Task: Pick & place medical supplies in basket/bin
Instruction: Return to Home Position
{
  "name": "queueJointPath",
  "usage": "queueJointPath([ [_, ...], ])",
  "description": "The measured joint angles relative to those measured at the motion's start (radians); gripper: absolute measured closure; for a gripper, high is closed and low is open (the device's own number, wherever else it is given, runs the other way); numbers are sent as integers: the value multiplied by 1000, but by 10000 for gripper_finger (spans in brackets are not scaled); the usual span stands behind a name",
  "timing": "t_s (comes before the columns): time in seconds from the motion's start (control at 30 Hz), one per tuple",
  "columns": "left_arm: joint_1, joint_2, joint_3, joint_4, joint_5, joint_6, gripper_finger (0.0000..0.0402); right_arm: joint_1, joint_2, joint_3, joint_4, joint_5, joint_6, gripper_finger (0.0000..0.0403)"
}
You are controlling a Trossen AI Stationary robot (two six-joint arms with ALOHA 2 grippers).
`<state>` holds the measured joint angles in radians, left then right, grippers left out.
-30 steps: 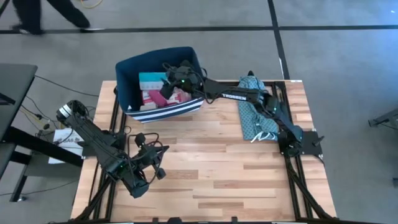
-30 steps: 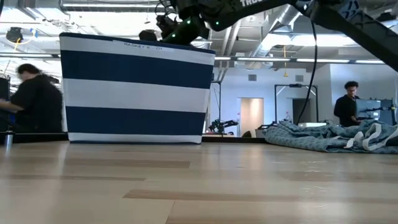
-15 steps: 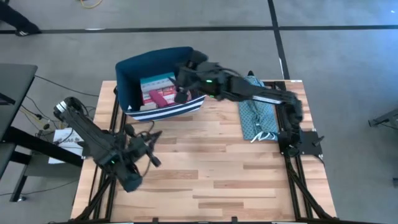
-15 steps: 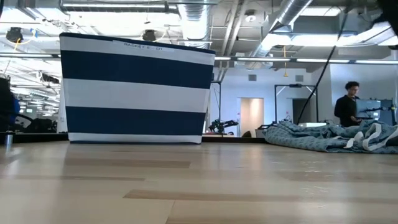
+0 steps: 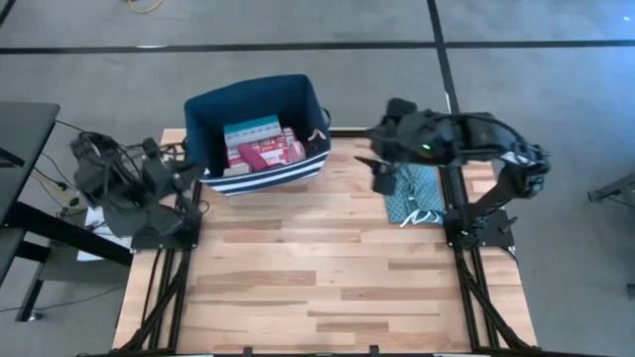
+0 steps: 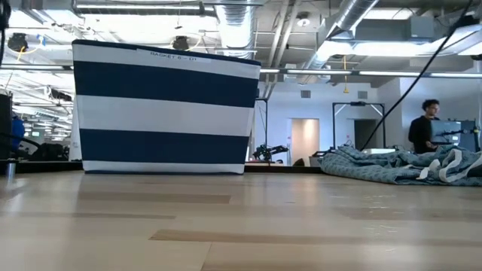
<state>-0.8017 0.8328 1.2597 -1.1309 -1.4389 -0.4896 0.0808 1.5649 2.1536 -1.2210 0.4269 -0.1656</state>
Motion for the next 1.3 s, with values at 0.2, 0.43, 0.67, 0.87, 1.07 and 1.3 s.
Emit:
queueJointPath([
  [0.2,0,-149,-122,-120,125,-220,402,91,-100,-20,-152,54,149,159],
  [0.43,0,-192,-425,211,191,-37,402,207,-275,-279,-141,104,290,159],
  [0.67,0,-187,-512,638,384,370,401,305,-485,-652,-95,272,577,159],
  [0.87,15,-251,-461,905,883,937,401,389,-655,-922,78,305,630,159],
  [1.07,21,-433,-400,807,817,922,402,470,-824,-1086,162,334,671,159],
  [1.3,21,-640,-568,899,1065,899,401,571,-1043,-1294,294,418,621,159],
])
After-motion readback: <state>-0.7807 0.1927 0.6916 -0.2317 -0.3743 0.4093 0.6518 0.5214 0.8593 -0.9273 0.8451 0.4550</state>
